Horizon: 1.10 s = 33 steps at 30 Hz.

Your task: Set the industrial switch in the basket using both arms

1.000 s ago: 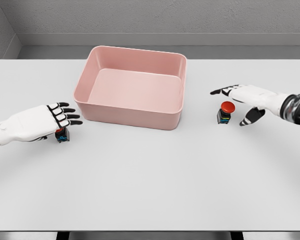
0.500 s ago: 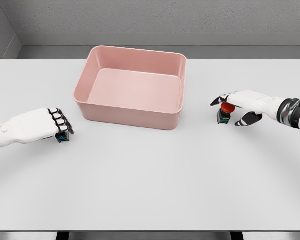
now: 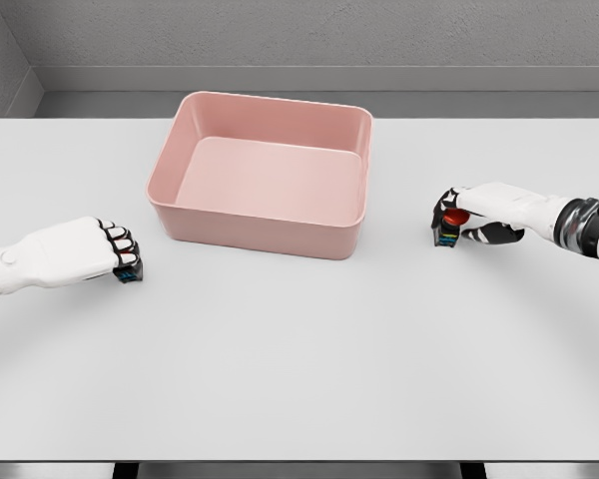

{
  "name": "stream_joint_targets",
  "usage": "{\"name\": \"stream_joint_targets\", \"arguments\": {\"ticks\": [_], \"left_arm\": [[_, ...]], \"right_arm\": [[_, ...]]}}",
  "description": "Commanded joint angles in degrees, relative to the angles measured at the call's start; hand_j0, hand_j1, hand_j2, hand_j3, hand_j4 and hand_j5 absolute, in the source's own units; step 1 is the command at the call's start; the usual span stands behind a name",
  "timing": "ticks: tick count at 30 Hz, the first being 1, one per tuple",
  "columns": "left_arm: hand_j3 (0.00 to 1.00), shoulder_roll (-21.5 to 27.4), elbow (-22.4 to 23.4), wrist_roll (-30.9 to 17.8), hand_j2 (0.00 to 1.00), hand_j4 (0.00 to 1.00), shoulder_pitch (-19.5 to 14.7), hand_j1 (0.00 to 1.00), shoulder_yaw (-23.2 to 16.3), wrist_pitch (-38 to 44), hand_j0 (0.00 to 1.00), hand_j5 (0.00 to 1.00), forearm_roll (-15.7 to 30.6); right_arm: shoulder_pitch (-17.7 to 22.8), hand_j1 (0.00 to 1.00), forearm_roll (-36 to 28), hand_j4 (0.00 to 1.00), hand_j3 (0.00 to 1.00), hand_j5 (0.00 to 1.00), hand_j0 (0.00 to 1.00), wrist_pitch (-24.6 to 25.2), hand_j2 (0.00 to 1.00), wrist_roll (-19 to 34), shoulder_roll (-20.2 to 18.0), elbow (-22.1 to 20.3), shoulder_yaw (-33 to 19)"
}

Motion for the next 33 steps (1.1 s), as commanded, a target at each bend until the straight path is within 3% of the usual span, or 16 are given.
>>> {"name": "stream_joint_targets", "arguments": {"ticks": [1,6,17,22,26,28,33], "left_arm": [[0.2,0.3,-0.3,-0.2,0.2,0.2,0.0,0.2,0.0,-0.1,0.2,0.2,0.0],[0.12,1.4,-0.3,-0.2,0.12,0.12,-0.2,0.12,0.0,-0.1,0.12,0.12,0.1],[0.13,5.0,-0.3,0.5,0.13,0.13,-0.3,0.13,0.3,-0.1,0.13,0.13,3.3],[0.14,4.9,2.2,0.6,0.14,0.14,-0.9,0.14,2.6,-0.1,0.14,0.14,4.4],[0.16,4.1,4.6,0.4,0.16,0.16,-1.9,0.16,6.6,-0.1,0.16,0.16,5.8],[0.17,0.6,7.6,0.3,0.17,0.17,-2.9,0.17,8.9,-0.1,0.17,0.17,5.7],[0.18,-4.2,10.5,0.5,0.18,0.18,-7.4,0.18,9.5,-0.1,0.18,0.18,6.0]], "right_arm": [[0.0,0.49,0.2,0.49,0.49,0.49,0.49,0.0,0.49,0.3,-0.1,0.0,0.1],[-0.1,0.49,0.2,0.49,0.49,0.49,0.49,0.0,0.49,0.3,-0.3,0.0,0.1],[-1.3,0.49,0.2,0.49,0.49,0.49,0.49,0.0,0.49,0.3,-1.7,-0.3,-0.3],[-3.5,0.49,0.0,0.49,0.49,0.49,0.49,0.0,0.49,0.3,-2.1,-0.4,-0.4],[-5.3,0.5,0.0,0.5,0.5,0.5,0.5,0.0,0.5,0.3,-2.6,-0.6,-0.2],[-6.3,0.5,0.0,0.5,0.5,0.5,0.5,-0.1,0.5,0.3,-2.6,-0.7,-0.1],[-8.8,0.5,-0.1,0.5,0.5,0.5,0.5,0.0,0.5,0.3,-2.6,-1.4,-0.1]]}}
